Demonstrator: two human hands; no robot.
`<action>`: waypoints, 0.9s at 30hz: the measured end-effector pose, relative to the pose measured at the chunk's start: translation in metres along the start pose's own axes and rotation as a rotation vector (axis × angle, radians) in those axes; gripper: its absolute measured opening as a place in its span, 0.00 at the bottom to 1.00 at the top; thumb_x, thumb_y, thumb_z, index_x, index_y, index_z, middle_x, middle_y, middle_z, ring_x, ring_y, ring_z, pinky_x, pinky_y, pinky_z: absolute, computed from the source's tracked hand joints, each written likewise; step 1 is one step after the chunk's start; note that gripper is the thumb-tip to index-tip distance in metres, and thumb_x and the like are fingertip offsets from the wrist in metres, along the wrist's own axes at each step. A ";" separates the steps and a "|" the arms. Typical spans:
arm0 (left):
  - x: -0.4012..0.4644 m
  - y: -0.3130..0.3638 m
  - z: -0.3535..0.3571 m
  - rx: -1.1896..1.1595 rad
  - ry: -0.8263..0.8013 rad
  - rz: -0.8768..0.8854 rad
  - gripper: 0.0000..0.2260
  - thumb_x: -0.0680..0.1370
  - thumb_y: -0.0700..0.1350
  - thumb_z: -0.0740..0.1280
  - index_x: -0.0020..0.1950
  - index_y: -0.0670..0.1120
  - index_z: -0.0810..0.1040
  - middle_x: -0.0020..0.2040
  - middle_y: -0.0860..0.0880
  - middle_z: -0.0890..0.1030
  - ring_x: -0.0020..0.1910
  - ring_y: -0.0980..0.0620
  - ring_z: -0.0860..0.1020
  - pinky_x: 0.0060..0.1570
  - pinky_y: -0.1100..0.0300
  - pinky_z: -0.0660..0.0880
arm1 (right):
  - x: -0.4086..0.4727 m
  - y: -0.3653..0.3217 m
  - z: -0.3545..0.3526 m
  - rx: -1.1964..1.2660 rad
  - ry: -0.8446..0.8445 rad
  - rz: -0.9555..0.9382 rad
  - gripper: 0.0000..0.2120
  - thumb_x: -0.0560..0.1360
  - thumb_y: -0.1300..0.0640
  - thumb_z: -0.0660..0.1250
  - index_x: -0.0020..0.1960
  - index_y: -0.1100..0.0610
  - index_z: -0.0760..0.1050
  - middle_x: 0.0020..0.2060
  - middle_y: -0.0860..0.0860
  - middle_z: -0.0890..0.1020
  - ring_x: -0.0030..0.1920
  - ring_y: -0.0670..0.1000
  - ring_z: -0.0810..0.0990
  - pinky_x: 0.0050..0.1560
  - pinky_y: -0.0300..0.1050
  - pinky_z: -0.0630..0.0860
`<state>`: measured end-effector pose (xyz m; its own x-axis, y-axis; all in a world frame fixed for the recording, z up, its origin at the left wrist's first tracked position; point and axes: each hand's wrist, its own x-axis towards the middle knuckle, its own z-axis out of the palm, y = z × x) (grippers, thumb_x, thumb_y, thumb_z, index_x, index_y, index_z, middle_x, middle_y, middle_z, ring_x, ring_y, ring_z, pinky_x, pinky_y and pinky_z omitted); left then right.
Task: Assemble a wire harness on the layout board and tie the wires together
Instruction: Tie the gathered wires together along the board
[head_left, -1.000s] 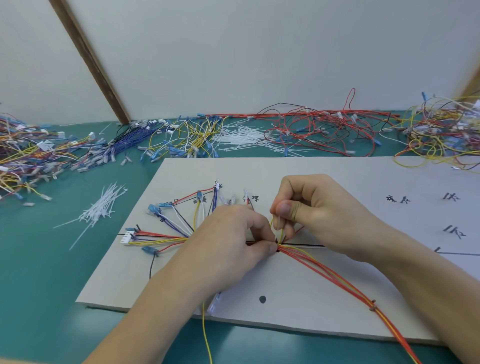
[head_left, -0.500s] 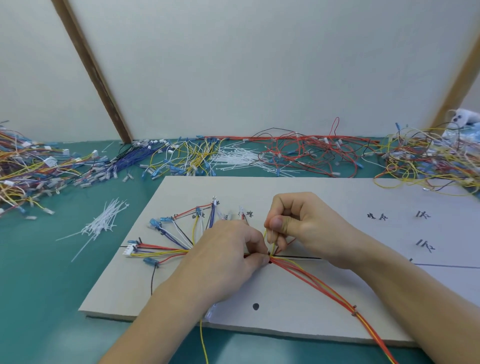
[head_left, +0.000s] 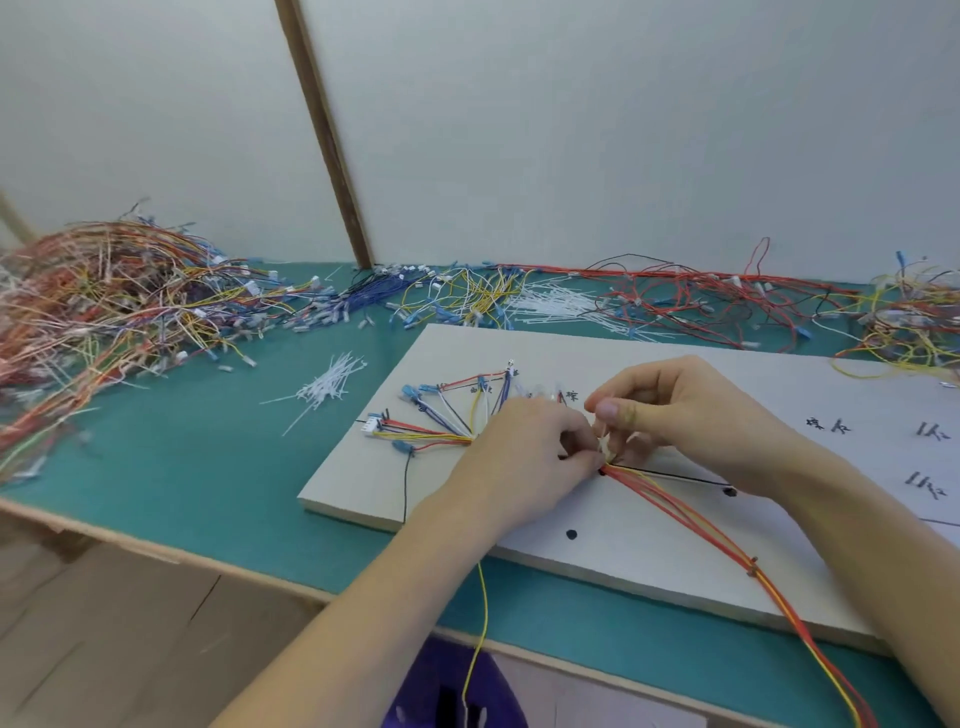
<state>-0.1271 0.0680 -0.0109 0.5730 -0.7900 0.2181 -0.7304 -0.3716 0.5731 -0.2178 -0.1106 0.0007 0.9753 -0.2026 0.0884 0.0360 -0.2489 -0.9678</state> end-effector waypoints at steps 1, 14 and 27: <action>0.000 0.001 -0.001 -0.009 -0.005 -0.009 0.03 0.76 0.47 0.73 0.45 0.50 0.87 0.40 0.55 0.85 0.36 0.61 0.78 0.45 0.63 0.75 | 0.000 0.000 0.000 -0.031 0.011 -0.004 0.09 0.74 0.56 0.74 0.46 0.62 0.85 0.38 0.61 0.86 0.35 0.55 0.84 0.37 0.47 0.83; 0.001 0.003 -0.012 0.001 -0.079 0.001 0.01 0.76 0.46 0.76 0.46 0.50 0.88 0.39 0.56 0.82 0.30 0.62 0.74 0.36 0.64 0.68 | -0.001 -0.001 0.003 -0.002 -0.026 -0.024 0.08 0.75 0.57 0.72 0.42 0.63 0.82 0.35 0.59 0.85 0.34 0.53 0.83 0.35 0.43 0.82; -0.113 -0.056 -0.086 -0.012 -0.042 0.096 0.24 0.71 0.35 0.67 0.58 0.61 0.83 0.59 0.57 0.80 0.58 0.51 0.78 0.52 0.65 0.73 | -0.003 -0.008 0.000 -0.187 0.205 -0.117 0.03 0.79 0.56 0.72 0.52 0.50 0.84 0.40 0.47 0.86 0.35 0.46 0.81 0.34 0.40 0.79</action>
<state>-0.1189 0.2198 0.0002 0.4844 -0.8415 0.2390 -0.7765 -0.2878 0.5605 -0.2210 -0.1082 0.0085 0.9018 -0.3442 0.2611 0.0865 -0.4483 -0.8897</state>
